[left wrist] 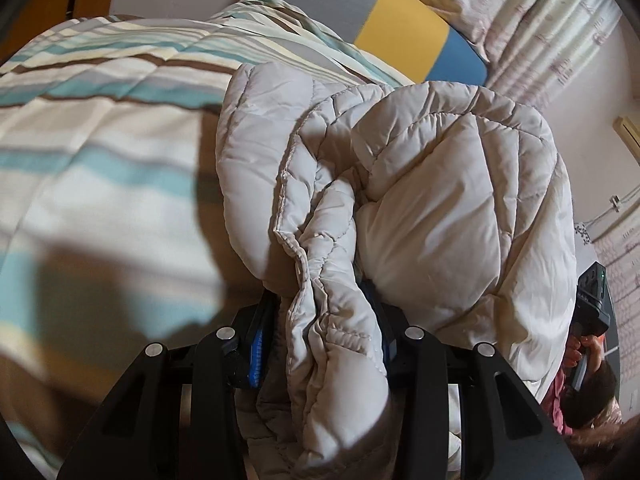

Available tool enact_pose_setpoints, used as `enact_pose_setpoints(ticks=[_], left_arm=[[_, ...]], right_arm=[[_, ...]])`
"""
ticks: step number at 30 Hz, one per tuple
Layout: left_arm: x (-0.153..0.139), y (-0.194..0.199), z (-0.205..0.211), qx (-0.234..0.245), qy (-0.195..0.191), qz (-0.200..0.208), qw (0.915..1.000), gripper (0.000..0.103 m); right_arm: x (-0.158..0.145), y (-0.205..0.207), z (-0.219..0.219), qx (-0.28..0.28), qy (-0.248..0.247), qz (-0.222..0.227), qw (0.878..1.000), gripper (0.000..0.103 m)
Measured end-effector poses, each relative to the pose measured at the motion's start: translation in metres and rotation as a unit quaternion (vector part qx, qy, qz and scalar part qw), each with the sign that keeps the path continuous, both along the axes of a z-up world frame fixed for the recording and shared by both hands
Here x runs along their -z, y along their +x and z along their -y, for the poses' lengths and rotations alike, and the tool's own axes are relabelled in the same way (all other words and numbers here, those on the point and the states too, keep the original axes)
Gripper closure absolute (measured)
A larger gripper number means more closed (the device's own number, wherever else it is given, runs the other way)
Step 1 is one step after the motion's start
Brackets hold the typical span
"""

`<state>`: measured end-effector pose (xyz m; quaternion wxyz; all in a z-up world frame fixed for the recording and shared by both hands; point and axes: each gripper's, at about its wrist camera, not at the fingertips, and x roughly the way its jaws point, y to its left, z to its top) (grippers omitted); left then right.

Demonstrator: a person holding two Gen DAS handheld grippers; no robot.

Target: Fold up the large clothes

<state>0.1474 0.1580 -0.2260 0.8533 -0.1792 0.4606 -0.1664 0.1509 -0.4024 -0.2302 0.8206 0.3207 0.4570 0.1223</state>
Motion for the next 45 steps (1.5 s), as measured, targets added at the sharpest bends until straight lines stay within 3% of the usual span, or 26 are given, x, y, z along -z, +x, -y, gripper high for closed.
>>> enact_pose_setpoints(ticks=[2, 4, 6, 8, 10, 13, 17, 18, 19, 20, 21, 22, 23, 24, 29, 32, 35, 39, 41, 43, 44, 45], left_arm=[[0.0, -0.012, 0.001, -0.001, 0.0, 0.007, 1.0, 0.06], [-0.005, -0.022, 0.001, -0.013, 0.009, 0.023, 0.9996, 0.039], [-0.016, -0.03, -0.002, -0.033, 0.031, 0.05, 0.9977, 0.022], [-0.029, -0.033, -0.007, -0.04, 0.032, 0.075, 0.9959, 0.021], [-0.043, -0.028, -0.01, -0.044, 0.031, 0.089, 0.9946, 0.013], [-0.056, -0.006, 0.0, -0.026, 0.03, 0.099, 0.9943, 0.012], [-0.046, 0.041, 0.024, 0.023, 0.042, 0.05, 0.9976, 0.01], [-0.039, 0.05, 0.028, 0.025, 0.038, 0.029, 0.9985, 0.01], [-0.037, 0.052, 0.03, 0.025, 0.032, 0.02, 0.999, 0.018], [-0.035, 0.056, 0.032, 0.027, 0.018, 0.013, 0.9994, 0.028], [-0.036, 0.055, 0.033, 0.029, 0.009, 0.01, 0.9995, 0.049], [-0.039, 0.055, 0.033, 0.029, 0.004, 0.01, 0.9995, 0.059], [-0.043, 0.052, 0.032, 0.025, 0.002, 0.016, 0.9996, 0.071], [-0.051, 0.048, 0.031, 0.02, -0.001, 0.027, 0.9994, 0.077], [-0.102, 0.038, 0.018, -0.024, -0.004, 0.111, 0.9936, 0.08], [-0.136, 0.046, 0.012, -0.068, 0.002, 0.166, 0.9838, 0.086], [-0.16, 0.058, 0.009, -0.112, 0.027, 0.216, 0.9696, 0.099], [-0.17, 0.082, 0.007, -0.159, 0.036, 0.243, 0.9563, 0.1], [-0.161, 0.092, 0.01, -0.167, 0.036, 0.224, 0.9595, 0.1], [-0.149, 0.101, 0.018, -0.162, 0.074, 0.195, 0.9646, 0.097], [-0.142, 0.101, 0.019, -0.151, 0.08, 0.179, 0.9689, 0.092], [-0.135, 0.099, 0.019, -0.141, 0.078, 0.168, 0.9725, 0.064]], right_arm=[[0.0, -0.015, 0.003, 0.0, 0.0, -0.001, 1.0, 0.069], [-0.002, -0.021, 0.005, 0.003, -0.011, -0.003, 1.0, 0.049], [-0.008, -0.02, 0.005, 0.012, -0.036, 0.0, 0.999, 0.04], [-0.018, -0.017, 0.007, 0.021, -0.05, 0.016, 0.998, 0.039], [-0.029, -0.014, 0.009, 0.033, -0.055, 0.033, 0.997, 0.035], [-0.045, 0.009, 0.003, 0.029, -0.056, 0.055, 0.996, 0.034], [-0.048, 0.061, -0.031, -0.011, -0.125, 0.025, 0.992, 0.029], [-0.045, 0.068, -0.038, -0.019, -0.136, 0.015, 0.99, 0.034], [-0.042, 0.069, -0.041, -0.023, -0.144, 0.009, 0.989, 0.046], [-0.04, 0.071, -0.045, -0.032, -0.155, 0.004, 0.987, 0.053], [-0.041, 0.072, -0.048, -0.039, -0.158, 0.006, 0.987, 0.069], [-0.046, 0.072, -0.054, -0.051, -0.163, 0.016, 0.985, 0.083], [-0.048, 0.057, -0.052, -0.055, -0.167, 0.027, 0.984, 0.085], [-0.053, 0.053, -0.051, -0.053, -0.167, 0.036, 0.984, 0.088], [-0.11, 0.045, -0.046, -0.031, -0.165, 0.109, 0.98, 0.089], [-0.143, 0.044, -0.045, -0.007, -0.171, 0.153, 0.973, 0.09], [-0.164, 0.053, -0.046, 0.02, -0.183, 0.185, 0.965, 0.09], [-0.162, 0.075, -0.05, 0.05, -0.184, 0.195, 0.962, 0.09], [-0.152, 0.086, -0.057, 0.053, -0.188, 0.194, 0.961, 0.09], [-0.141, 0.092, -0.059, 0.055, -0.178, 0.184, 0.965, 0.09], [-0.137, 0.093, -0.058, 0.055, -0.172, 0.181, 0.967, 0.09], [-0.134, 0.093, -0.055, 0.056, -0.173, 0.18, 0.967, 0.09]])
